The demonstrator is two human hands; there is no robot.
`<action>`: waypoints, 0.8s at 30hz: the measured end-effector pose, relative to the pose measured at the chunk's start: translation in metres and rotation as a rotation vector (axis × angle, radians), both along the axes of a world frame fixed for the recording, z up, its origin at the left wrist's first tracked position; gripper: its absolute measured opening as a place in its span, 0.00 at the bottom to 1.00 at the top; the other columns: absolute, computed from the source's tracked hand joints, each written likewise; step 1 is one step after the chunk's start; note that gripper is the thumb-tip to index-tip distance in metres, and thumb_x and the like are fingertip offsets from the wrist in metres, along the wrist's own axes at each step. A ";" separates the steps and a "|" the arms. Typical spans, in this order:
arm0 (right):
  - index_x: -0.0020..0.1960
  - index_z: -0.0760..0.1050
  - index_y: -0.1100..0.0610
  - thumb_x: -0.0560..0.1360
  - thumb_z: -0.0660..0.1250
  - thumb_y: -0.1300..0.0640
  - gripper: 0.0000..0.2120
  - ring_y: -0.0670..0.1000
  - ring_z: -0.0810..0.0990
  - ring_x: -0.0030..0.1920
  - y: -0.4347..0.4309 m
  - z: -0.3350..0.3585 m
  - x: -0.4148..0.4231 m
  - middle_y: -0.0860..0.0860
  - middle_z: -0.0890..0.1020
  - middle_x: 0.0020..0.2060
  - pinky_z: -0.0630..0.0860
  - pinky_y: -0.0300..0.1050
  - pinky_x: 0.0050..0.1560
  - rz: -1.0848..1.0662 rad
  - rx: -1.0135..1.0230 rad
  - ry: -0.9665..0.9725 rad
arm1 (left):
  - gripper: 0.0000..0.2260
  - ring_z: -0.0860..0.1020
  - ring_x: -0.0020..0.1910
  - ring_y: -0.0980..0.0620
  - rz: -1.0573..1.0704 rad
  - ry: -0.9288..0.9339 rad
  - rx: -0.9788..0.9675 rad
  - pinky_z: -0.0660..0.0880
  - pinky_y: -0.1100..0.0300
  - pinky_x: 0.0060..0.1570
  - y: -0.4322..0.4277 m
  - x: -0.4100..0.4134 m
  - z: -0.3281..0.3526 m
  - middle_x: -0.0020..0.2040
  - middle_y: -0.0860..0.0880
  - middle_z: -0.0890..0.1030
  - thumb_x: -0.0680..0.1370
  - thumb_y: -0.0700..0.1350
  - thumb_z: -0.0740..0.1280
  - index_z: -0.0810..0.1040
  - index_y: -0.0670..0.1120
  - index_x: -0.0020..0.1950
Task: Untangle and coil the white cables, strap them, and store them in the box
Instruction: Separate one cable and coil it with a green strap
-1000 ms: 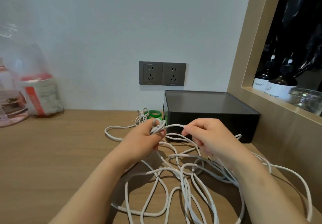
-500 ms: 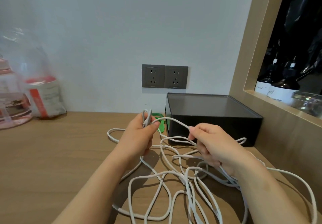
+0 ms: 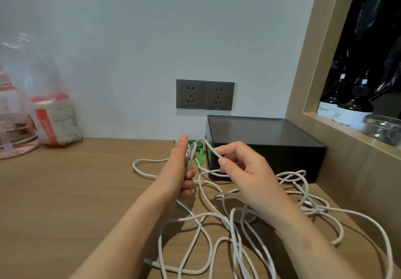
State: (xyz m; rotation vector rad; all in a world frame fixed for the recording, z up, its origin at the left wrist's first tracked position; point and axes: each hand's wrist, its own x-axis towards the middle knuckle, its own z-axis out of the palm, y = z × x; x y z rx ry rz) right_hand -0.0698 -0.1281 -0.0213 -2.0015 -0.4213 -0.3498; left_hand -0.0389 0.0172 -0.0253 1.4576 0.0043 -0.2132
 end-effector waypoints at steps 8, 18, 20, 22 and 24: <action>0.60 0.72 0.39 0.79 0.57 0.58 0.17 0.33 0.71 0.54 0.008 -0.005 0.001 0.35 0.74 0.48 0.68 0.23 0.52 0.066 -0.214 -0.029 | 0.29 0.59 0.24 0.56 -0.034 -0.011 -0.074 0.57 0.66 0.22 0.001 0.001 -0.001 0.27 0.51 0.63 0.70 0.72 0.50 0.67 0.45 0.40; 0.66 0.71 0.43 0.79 0.57 0.59 0.18 0.33 0.70 0.53 0.017 -0.006 -0.001 0.32 0.70 0.47 0.67 0.26 0.53 0.120 -0.381 -0.024 | 0.15 0.63 0.21 0.57 0.270 -0.137 -0.084 0.62 0.64 0.21 0.003 0.021 -0.012 0.28 0.51 0.66 0.80 0.57 0.57 0.72 0.45 0.50; 0.66 0.71 0.44 0.79 0.58 0.59 0.18 0.32 0.70 0.50 0.019 -0.005 -0.002 0.30 0.69 0.45 0.67 0.28 0.54 0.126 -0.386 0.005 | 0.16 0.66 0.23 0.56 0.338 -0.140 -0.168 0.64 0.63 0.23 0.007 0.025 -0.010 0.29 0.50 0.68 0.80 0.57 0.56 0.72 0.45 0.49; 0.65 0.72 0.43 0.79 0.59 0.58 0.17 0.32 0.72 0.44 0.019 -0.005 -0.003 0.30 0.71 0.42 0.70 0.31 0.51 0.130 -0.375 0.047 | 0.16 0.67 0.24 0.56 0.394 -0.102 -0.357 0.67 0.63 0.24 0.012 0.027 -0.007 0.28 0.51 0.68 0.80 0.57 0.56 0.71 0.45 0.48; 0.63 0.73 0.41 0.78 0.61 0.58 0.17 0.30 0.73 0.39 0.019 -0.005 -0.004 0.32 0.74 0.40 0.70 0.30 0.45 0.154 -0.378 0.081 | 0.17 0.67 0.21 0.56 0.393 -0.025 -0.589 0.71 0.64 0.23 0.015 0.027 -0.004 0.25 0.51 0.68 0.80 0.58 0.56 0.70 0.45 0.45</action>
